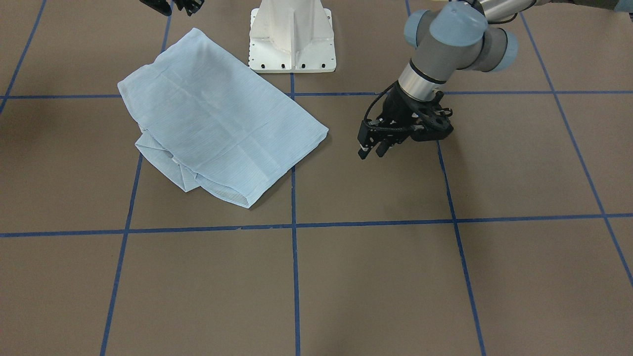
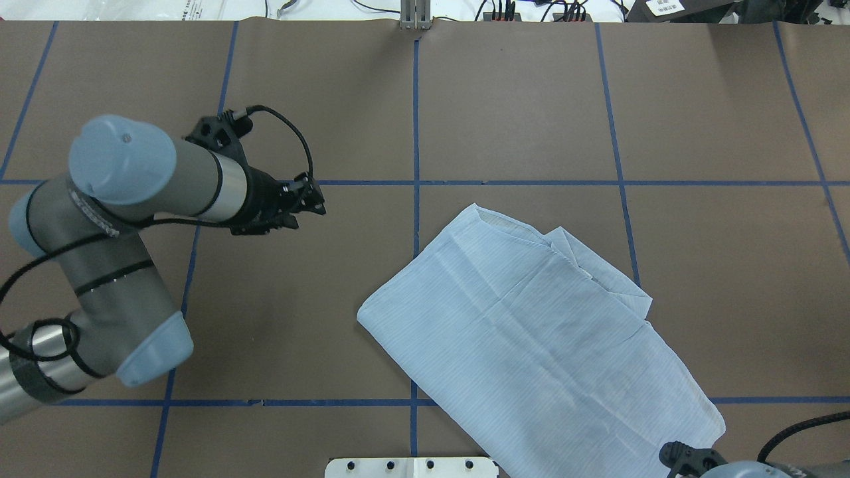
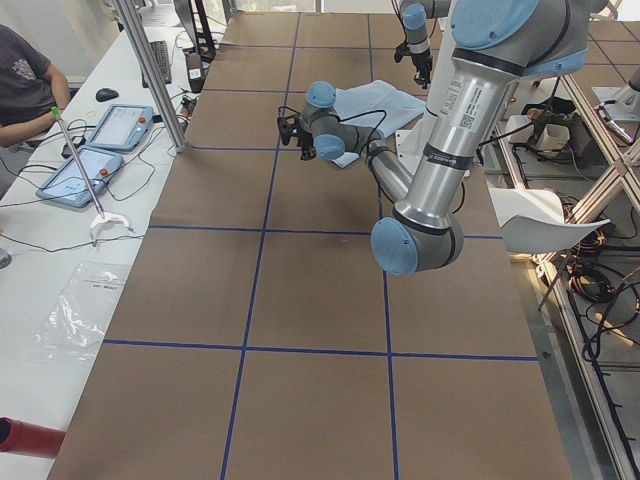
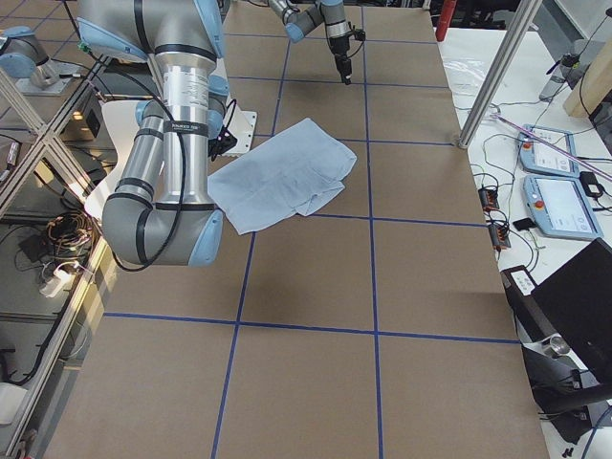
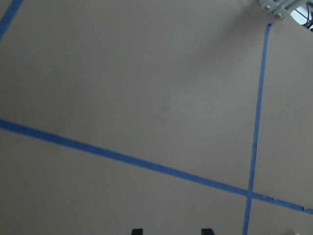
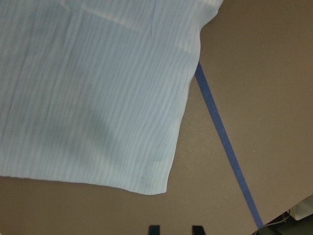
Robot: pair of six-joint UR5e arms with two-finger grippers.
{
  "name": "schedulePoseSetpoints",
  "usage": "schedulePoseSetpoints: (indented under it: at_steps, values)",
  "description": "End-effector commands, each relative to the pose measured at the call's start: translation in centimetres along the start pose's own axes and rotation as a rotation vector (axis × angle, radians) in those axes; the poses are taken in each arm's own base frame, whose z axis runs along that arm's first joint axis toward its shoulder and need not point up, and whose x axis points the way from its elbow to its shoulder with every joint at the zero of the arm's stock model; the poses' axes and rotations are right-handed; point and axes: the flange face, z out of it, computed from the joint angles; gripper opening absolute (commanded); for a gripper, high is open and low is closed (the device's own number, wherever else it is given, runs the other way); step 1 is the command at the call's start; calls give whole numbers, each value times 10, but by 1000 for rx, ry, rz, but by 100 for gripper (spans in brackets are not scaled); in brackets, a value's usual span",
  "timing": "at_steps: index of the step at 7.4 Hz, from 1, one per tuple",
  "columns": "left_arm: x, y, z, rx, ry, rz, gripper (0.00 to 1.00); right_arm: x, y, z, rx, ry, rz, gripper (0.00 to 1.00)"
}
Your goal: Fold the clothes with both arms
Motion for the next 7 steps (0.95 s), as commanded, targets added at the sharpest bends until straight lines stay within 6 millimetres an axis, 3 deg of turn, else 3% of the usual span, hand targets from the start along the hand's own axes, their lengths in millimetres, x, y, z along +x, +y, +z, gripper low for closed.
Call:
schedulePoseSetpoints:
  at_steps: [1,2,3,4,5,6,7]
  values:
    - [3,91,29,-110,-45,-115,76,-38,-71,-66,78,-193,155,100]
    - [0,118,47,-121,-66,-102,75,-74,-111,-108,129,-325,237,100]
    - [6,118,60,-108,-75,-103,74,-104,-149,-134,183,-398,273,100]
    - [9,123,78,-96,-100,-103,74,-119,-177,-142,240,-406,209,100]
    - [11,125,94,-82,-116,-100,72,-122,-207,-153,293,-403,166,100]
    - [12,124,104,-76,-129,-102,69,-123,-225,-151,321,-386,149,100]
    - [12,124,104,-76,-131,-104,61,-122,-231,-153,331,-386,146,100]
